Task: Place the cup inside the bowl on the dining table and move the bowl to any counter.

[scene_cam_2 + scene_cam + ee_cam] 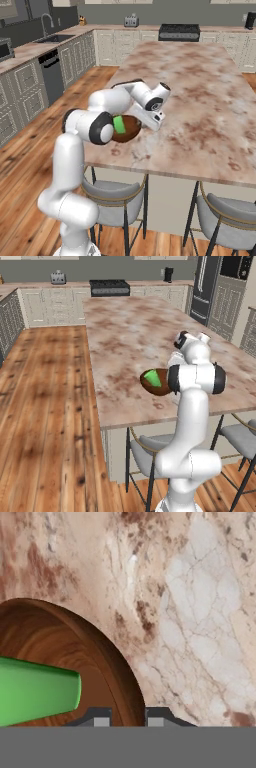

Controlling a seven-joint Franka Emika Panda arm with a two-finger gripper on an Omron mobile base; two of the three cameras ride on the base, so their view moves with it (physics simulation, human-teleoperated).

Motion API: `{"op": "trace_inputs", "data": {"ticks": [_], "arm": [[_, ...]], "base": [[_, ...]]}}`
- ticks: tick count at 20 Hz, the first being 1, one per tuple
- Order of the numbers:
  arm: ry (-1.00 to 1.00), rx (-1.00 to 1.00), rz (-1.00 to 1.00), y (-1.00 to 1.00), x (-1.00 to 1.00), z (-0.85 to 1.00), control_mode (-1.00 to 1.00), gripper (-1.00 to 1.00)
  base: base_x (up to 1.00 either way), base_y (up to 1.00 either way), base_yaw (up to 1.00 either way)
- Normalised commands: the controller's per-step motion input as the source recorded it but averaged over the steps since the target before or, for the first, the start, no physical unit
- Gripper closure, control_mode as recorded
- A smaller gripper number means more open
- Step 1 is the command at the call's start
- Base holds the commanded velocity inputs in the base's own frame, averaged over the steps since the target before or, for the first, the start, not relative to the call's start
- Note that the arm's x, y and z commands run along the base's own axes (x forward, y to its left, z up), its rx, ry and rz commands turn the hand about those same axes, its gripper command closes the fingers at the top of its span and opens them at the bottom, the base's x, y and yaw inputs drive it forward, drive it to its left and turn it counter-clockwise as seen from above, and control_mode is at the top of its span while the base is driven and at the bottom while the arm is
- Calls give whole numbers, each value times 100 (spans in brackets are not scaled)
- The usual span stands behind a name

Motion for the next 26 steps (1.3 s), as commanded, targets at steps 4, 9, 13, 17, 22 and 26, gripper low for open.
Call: {"op": "trace_inputs", "data": {"ticks": [4,9,13,17,22,26], "arm": [[0,14,-6,-3,0,31,-100,100],[0,10,-4,0,0,37,-100,100],[0,4,-1,-1,0,34,-100,100],[0,0,0,0,0,19,-100,100],[0,0,0,0,0,19,-100,100],[0,0,0,0,-3,30,-100,100]], "base": [[0,0,0],[0,0,0],[0,0,0],[0,0,0],[0,0,0],[0,0,0]]}}
